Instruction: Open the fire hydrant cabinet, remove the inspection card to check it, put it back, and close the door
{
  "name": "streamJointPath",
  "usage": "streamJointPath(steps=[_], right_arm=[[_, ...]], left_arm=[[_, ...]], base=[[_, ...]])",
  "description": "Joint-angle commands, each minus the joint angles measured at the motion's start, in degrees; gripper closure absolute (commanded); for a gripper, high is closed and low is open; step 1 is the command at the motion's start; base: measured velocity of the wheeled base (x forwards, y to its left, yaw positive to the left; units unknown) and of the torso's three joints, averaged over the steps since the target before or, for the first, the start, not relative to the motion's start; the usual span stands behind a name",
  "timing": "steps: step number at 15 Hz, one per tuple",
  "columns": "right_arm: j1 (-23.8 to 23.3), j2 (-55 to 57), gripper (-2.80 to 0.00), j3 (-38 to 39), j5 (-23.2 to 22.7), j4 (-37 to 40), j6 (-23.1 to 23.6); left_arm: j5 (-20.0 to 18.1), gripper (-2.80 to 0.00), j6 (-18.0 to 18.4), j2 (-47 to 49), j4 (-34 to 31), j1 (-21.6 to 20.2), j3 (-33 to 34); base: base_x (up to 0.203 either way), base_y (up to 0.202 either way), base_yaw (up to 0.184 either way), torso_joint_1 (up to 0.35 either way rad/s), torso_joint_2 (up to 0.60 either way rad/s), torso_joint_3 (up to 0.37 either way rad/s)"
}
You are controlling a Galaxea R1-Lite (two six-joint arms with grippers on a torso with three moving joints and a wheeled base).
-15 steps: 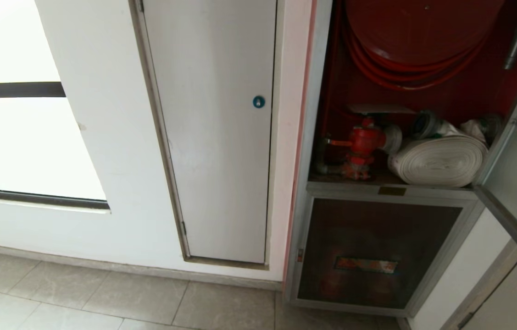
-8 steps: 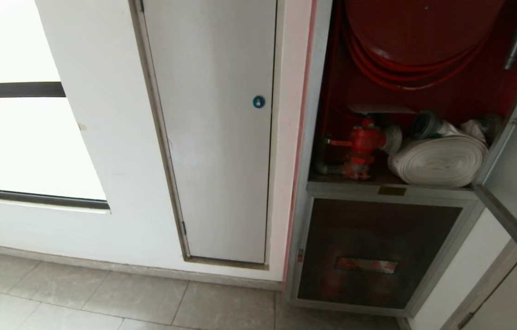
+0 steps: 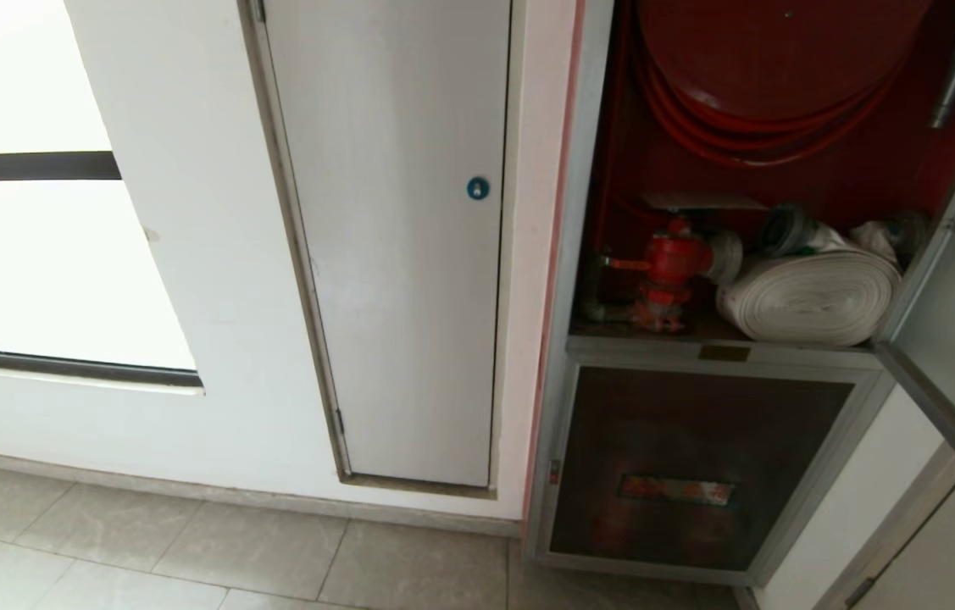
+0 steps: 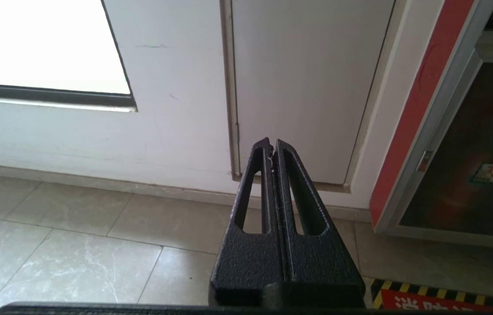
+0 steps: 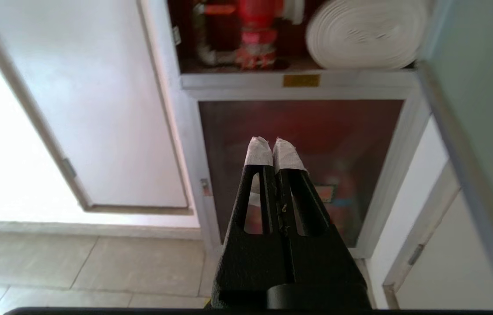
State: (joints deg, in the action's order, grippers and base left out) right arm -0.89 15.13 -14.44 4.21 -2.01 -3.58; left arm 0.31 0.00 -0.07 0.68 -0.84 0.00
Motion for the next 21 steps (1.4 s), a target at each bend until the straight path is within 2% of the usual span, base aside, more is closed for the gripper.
streamJointPath(steps=[1, 3, 4, 7, 11, 13, 16, 19, 21], right_arm=[[-0.56, 10.38, 0.00, -6.80, 2.37, -0.56, -0.02], [-3.48, 18.41, 0.00, -10.89, 3.73, -3.68, -0.21], [-6.51, 22.52, 0.00, -11.92, 4.11, -7.15, -0.32], [-21.36, 33.21, 0.00, -13.54, 4.64, -23.66, -0.26], [-35.84, 39.86, 0.00, -14.52, 4.80, -31.62, -1.82], [-40.46, 40.87, 0.00, -14.76, 4.90, -35.83, -4.74], [-46.47, 40.99, 0.00, -13.14, 4.94, -42.31, -5.89], [-52.62, 40.25, 0.00, -7.97, 5.69, -50.97, -11.25], [-55.39, 40.08, 0.00, -3.03, 5.79, -57.97, -12.57]], left_arm=[[0.04, 0.00, 0.00, 0.07, 0.02, -0.03, 0.35], [0.04, 0.00, 0.00, -0.01, 0.02, 0.05, 0.35], [0.04, 0.00, 0.00, 0.07, 0.02, -0.01, 0.35], [0.04, 0.00, 0.00, 0.07, 0.02, 0.00, 0.35], [0.04, 0.00, 0.00, -0.01, 0.02, -0.04, 0.35], [0.04, 0.00, 0.00, 0.03, 0.02, 0.03, 0.35], [0.04, 0.00, 0.00, 0.05, 0.02, 0.02, 0.35], [0.04, 0.00, 0.00, 0.07, 0.02, -0.04, 0.35], [0.04, 0.00, 0.00, 0.06, 0.02, 0.04, 0.35]], base=[[0.000, 0.000, 0.000, 0.000, 0.00, 0.000], [0.000, 0.000, 0.000, 0.000, 0.00, 0.000], [0.000, 0.000, 0.000, 0.000, 0.00, 0.000], [0.000, 0.000, 0.000, 0.000, 0.00, 0.000], [0.000, 0.000, 0.000, 0.000, 0.00, 0.000], [0.000, 0.000, 0.000, 0.000, 0.00, 0.000], [0.000, 0.000, 0.000, 0.000, 0.00, 0.000], [0.000, 0.000, 0.000, 0.000, 0.00, 0.000], [0.000, 0.000, 0.000, 0.000, 0.00, 0.000]])
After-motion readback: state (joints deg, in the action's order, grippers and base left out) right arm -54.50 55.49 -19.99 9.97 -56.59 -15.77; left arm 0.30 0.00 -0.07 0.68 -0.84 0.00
